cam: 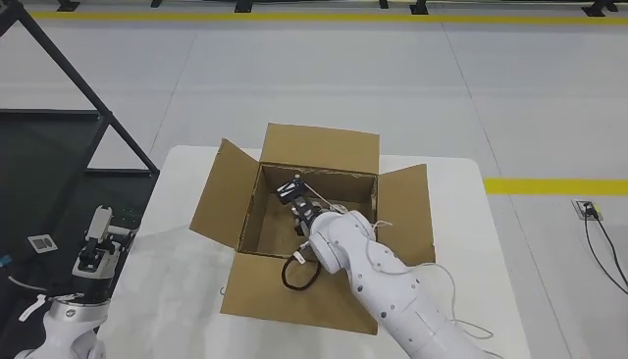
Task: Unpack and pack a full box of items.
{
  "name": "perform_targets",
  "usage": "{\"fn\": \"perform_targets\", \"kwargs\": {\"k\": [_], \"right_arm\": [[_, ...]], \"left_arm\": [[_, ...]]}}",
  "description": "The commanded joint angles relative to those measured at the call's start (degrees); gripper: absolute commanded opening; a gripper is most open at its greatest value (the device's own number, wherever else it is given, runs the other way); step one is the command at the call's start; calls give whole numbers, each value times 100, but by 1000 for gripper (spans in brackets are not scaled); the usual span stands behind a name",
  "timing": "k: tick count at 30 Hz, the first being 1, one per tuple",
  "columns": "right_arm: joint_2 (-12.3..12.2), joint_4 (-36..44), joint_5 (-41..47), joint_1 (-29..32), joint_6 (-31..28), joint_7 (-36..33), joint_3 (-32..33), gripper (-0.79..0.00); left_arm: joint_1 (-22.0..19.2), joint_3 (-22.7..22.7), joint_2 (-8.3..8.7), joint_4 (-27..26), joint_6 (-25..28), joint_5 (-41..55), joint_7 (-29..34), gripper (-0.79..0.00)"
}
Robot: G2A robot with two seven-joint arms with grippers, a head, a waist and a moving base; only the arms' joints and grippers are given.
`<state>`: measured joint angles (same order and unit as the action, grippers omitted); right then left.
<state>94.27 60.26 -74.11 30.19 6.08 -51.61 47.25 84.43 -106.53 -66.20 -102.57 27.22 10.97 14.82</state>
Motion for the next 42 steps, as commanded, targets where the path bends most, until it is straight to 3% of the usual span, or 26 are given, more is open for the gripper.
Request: {"fn": "perform_targets", "kwargs": {"k": [1, 8, 10, 18, 22, 35, 42], "right_arm": [[-13, 92, -68, 59, -7, -36, 35, -342], [-82, 560, -351, 375, 35, -106, 213, -111], [-112, 786, -461, 508, 79, -90, 291, 0], [-326, 2641, -710, 1568, 203, 180, 974, 0], [-400, 3651, -290, 2266, 374, 546, 1479, 0], [-400, 3644, -251, 2289, 355, 560, 1487, 0], [-473, 4052, 1137, 2549, -301, 714, 2306, 0]], "left_arm": [[0, 0, 0, 0, 0, 0, 0, 0], [0, 0, 0, 0, 0, 0, 0, 0], [0, 0, 0, 0, 0, 0, 0, 0], [0, 0, 0, 0, 0, 0, 0, 0], [0, 0, 0, 0, 0, 0, 0, 0], [2, 12, 0, -10, -18, -9, 22, 0], [-258, 301, 41, -50, -454, -740, 535, 0]]}}
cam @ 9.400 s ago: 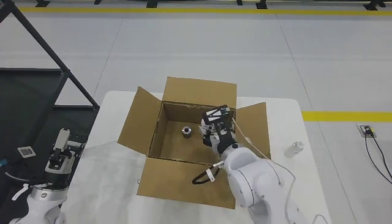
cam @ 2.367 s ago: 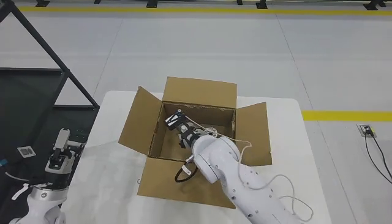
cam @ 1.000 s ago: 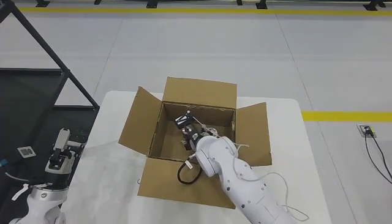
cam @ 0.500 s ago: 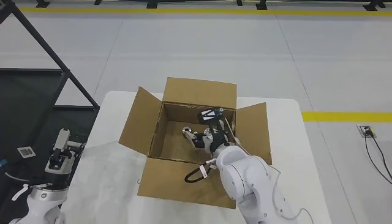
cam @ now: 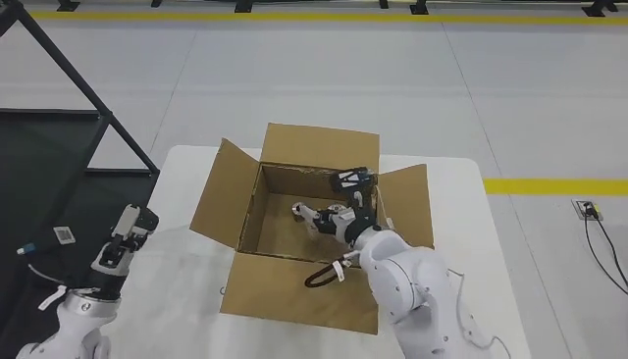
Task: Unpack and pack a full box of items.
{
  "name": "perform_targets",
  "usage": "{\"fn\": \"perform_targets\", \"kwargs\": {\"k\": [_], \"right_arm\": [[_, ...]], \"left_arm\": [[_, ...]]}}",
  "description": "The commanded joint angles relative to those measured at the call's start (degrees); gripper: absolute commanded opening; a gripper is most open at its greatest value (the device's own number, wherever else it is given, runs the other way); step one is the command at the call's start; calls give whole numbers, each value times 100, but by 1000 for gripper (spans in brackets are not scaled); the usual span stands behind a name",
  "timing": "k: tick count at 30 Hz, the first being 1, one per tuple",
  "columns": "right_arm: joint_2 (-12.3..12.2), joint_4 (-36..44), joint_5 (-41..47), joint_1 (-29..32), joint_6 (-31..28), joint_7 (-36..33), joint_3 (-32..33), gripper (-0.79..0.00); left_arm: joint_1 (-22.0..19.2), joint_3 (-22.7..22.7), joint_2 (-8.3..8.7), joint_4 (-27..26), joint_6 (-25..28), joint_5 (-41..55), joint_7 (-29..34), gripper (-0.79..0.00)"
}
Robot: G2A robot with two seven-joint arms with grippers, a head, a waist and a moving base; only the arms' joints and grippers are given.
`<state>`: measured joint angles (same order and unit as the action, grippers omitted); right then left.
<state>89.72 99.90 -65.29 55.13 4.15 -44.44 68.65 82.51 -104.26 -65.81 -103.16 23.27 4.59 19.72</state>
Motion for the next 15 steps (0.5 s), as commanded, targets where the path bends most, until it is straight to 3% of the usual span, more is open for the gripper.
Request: {"fn": "perform_targets", "kwargs": {"k": [1, 8, 15], "right_arm": [[-35, 175, 419, 115, -178, 5, 305, 0], [-162, 903, 1702, 738, -619, 136, 1385, 0], [-273, 1252, 2514, 1135, -452, 174, 2358, 0]], "left_arm": [[-126, 139, 3, 22, -101, -163, 76, 0], [-464, 612, 16, 69, -283, -516, 474, 0], [-585, 969, 22, -24, -274, -745, 760, 0]]}}
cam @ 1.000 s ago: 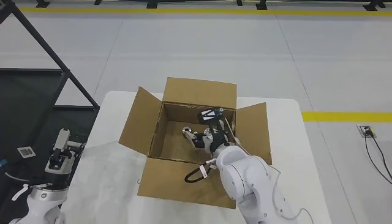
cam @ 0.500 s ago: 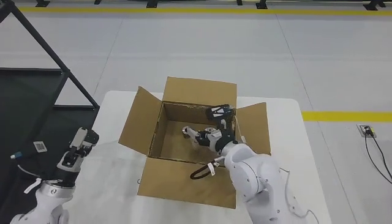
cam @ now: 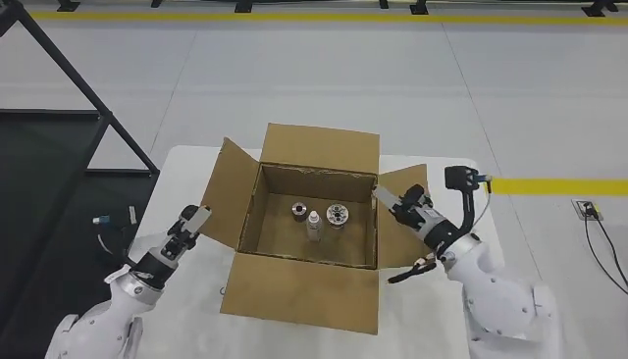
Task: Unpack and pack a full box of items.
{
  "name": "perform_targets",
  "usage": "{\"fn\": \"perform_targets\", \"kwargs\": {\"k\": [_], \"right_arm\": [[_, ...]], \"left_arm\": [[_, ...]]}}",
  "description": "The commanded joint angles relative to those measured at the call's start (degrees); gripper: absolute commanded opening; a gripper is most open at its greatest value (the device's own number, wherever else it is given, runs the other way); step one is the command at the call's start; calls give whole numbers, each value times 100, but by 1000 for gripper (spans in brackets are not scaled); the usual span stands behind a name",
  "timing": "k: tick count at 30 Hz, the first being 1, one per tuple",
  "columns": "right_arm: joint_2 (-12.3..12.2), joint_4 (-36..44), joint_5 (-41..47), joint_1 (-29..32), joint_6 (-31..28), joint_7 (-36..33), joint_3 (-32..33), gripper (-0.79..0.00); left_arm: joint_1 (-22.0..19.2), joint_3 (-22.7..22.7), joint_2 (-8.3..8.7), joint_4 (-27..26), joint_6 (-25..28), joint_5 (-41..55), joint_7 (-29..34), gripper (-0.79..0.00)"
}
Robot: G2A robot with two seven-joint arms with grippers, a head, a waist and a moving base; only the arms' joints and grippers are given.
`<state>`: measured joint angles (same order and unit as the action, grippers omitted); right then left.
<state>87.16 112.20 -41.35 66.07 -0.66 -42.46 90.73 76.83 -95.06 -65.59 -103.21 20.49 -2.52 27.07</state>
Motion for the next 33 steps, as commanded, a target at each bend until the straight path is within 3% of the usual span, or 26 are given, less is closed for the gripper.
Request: {"fn": "perform_targets", "kwargs": {"k": [1, 9, 14, 26, 33], "right_arm": [[-35, 30, 233, 67, 38, -97, 266, 0], [-191, -156, 951, 80, -78, -506, 1059, 0], [-309, -588, 1196, -171, -240, -1180, 1201, 0], [-545, -1492, 2082, -869, -1159, -2375, 918, 0], [-639, -1827, 2502, -1253, -1512, -2874, 434, 0]], "left_arm": [[-27, 89, 1, -43, 13, -66, 44, 0], [-86, 394, 6, -288, -16, -228, 220, 0], [-238, 651, 4, -328, -128, -349, 354, 0], [-858, 1362, -28, -1, -552, -667, 622, 0], [-1134, 1671, -54, 222, -705, -705, 698, 0]]}}
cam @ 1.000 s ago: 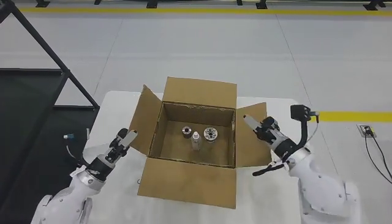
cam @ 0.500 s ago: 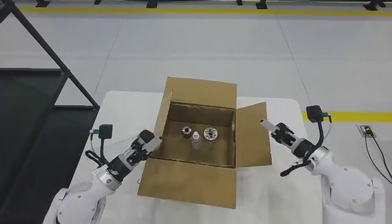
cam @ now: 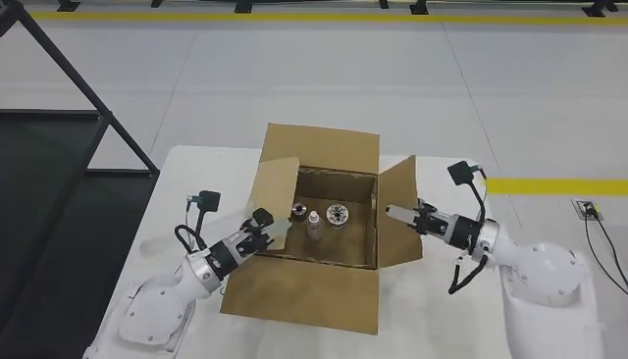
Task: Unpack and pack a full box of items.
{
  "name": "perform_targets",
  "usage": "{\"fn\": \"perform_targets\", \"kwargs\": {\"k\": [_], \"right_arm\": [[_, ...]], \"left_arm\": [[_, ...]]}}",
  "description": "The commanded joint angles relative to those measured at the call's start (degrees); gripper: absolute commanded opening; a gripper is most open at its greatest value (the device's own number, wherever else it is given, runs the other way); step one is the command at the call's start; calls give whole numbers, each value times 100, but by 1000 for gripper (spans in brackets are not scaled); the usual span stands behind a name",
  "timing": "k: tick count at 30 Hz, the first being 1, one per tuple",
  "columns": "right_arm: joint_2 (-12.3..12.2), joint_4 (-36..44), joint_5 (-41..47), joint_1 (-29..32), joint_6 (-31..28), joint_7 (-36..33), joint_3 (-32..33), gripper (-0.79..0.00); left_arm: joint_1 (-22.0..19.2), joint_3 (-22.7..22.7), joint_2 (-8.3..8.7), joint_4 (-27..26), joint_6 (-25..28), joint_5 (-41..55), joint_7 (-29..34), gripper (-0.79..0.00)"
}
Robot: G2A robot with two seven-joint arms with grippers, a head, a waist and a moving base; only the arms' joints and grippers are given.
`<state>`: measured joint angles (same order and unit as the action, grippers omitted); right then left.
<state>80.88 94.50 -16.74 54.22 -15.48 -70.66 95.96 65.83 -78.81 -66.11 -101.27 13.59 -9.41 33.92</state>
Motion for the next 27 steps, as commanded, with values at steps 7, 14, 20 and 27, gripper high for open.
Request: {"fn": "perform_targets", "kwargs": {"k": [7, 14, 20, 27], "right_arm": [[-55, -623, 414, -541, -257, -273, -724, 0], [-63, -1358, 428, -1027, -363, -125, -1347, 0], [-76, -1829, 345, -1302, -356, 37, -1722, 0], [-109, -2146, 309, -1465, -395, 194, -1976, 0]], "left_arm": [[-198, 264, -24, 188, -96, -60, 24, 0], [-260, 354, -29, 310, -127, -79, 25, 0], [-265, 394, -28, 409, -138, -104, 10, 0], [-277, 453, -31, 487, -130, -115, -8, 0]]}}
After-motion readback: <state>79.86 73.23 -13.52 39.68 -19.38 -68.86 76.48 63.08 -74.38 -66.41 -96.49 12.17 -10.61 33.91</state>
